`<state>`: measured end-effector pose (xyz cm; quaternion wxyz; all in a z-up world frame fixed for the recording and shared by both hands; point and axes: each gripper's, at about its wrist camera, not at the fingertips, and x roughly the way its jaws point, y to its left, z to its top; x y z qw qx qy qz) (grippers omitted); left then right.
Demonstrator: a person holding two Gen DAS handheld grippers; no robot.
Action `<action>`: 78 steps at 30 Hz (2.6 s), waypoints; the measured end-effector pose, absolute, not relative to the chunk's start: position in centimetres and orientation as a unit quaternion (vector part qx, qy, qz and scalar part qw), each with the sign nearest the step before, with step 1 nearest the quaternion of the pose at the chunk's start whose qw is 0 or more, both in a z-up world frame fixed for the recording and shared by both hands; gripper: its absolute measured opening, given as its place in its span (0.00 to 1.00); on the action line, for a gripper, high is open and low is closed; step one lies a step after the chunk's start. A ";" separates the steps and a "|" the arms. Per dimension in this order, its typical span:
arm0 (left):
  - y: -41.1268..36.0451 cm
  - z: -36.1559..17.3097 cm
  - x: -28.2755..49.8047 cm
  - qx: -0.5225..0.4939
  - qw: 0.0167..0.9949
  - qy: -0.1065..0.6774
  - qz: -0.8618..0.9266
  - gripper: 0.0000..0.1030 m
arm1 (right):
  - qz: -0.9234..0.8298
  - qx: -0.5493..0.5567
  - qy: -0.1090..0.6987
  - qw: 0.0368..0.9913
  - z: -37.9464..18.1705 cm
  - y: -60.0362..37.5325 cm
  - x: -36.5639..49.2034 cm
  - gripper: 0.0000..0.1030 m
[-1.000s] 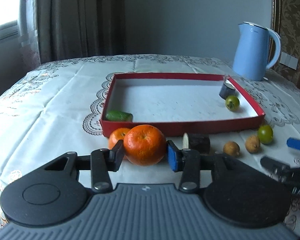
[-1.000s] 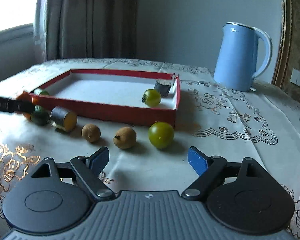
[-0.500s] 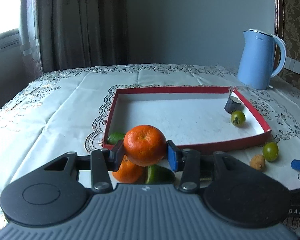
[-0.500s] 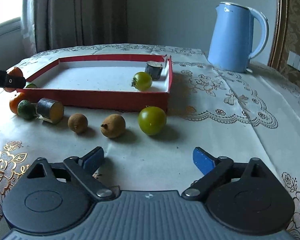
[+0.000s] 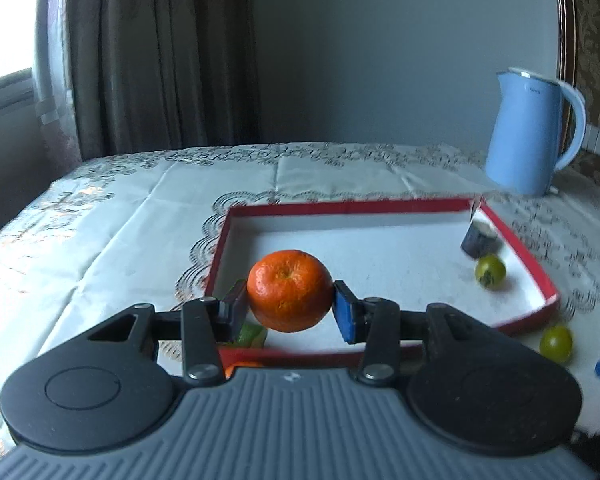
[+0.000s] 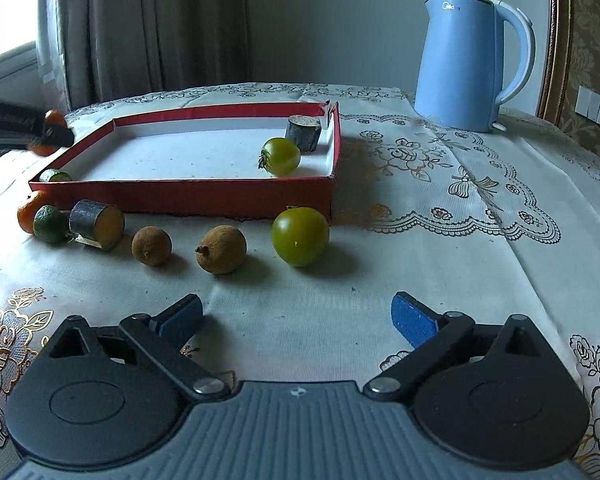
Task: Organize fruits
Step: 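Grasp the tangerine with the left gripper and lift it toward the tray, then lower the tangerine into the tray and open the left gripper, then withdraw the left gripper from the tray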
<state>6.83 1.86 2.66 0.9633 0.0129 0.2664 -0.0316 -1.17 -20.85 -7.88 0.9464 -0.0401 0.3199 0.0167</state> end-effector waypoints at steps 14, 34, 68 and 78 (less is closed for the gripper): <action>1.0 0.2 17.0 0.031 0.948 0.316 0.004 0.40 | 0.017 -0.039 0.320 0.947 -7.9 -20.8 -1.2 0.99; 1.2 1.0 15.1 0.056 0.957 0.283 0.024 0.88 | 0.017 -0.039 0.320 0.947 -7.9 -20.8 -1.2 1.00; 2.8 -3.5 1.3 0.018 0.948 0.316 0.021 1.00 | 0.017 -0.040 0.320 0.946 -8.0 -20.8 -1.2 1.00; 3.1 -3.6 1.6 0.007 0.945 0.327 0.016 1.00 | 0.021 -0.030 0.316 0.948 -7.9 -21.0 -1.2 1.00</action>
